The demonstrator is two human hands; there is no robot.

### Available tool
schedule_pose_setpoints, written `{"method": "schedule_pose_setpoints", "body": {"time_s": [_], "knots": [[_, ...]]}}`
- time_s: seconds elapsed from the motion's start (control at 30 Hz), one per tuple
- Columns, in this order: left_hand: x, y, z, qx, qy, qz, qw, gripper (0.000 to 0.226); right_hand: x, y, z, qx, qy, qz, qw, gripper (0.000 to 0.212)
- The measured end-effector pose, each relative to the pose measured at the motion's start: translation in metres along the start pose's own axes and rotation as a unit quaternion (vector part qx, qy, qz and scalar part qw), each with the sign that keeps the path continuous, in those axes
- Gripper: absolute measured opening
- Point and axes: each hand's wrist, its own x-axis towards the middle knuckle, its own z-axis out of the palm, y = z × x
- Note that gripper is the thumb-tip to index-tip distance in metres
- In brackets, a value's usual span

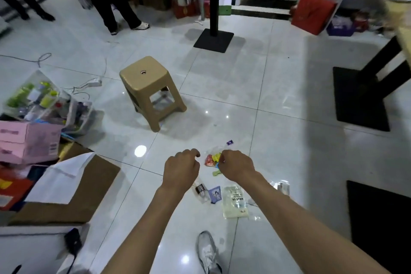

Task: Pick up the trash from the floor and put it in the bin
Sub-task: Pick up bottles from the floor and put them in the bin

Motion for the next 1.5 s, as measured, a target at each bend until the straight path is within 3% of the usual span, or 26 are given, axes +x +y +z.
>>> {"method": "schedule_pose_setpoints", "body": {"time_s": [0.2,0.3,0.43,0.6,0.73,0.83,0.93,1.1,1.33,1.5], "knots": [[0.067,-0.069,0.133,-0.027,0.021,0.008,0.999,0.028,0.131,0.022,0.119,0.018,-0.052,0.022,0.998,0.029],[0.091,-0.106,0.238,-0.044,0.028,0.024,0.998,0.027,0.196,0.053,0.210,-0.006,-0.089,-0.004,0.996,0.029],[0.130,-0.171,0.411,0.016,0.041,0.112,0.993,0.042,0.295,0.102,0.348,-0.047,-0.106,-0.054,0.992,0.032],[0.175,-0.233,0.584,0.072,0.006,0.174,0.982,0.054,0.398,0.147,0.487,-0.052,-0.098,-0.088,0.990,0.045],[0.190,-0.267,0.672,0.077,-0.066,0.226,0.969,0.065,0.448,0.159,0.562,-0.031,-0.089,-0.089,0.992,0.058],[0.192,-0.280,0.703,0.125,-0.092,0.280,0.947,0.056,0.463,0.159,0.596,-0.011,-0.097,-0.084,0.992,0.072],[0.199,-0.287,0.709,0.176,-0.076,0.284,0.939,0.040,0.472,0.157,0.611,-0.016,-0.099,-0.086,0.991,0.076],[0.202,-0.290,0.695,0.147,-0.110,0.206,0.961,0.068,0.483,0.154,0.594,-0.045,-0.073,-0.103,0.991,0.073],[0.222,-0.286,0.655,0.139,0.007,0.128,0.982,0.069,0.509,0.134,0.534,-0.140,0.013,-0.207,0.968,0.073],[0.235,-0.290,0.618,0.127,0.062,0.070,0.987,0.063,0.520,0.117,0.490,-0.164,0.092,-0.259,0.947,0.061]]}}
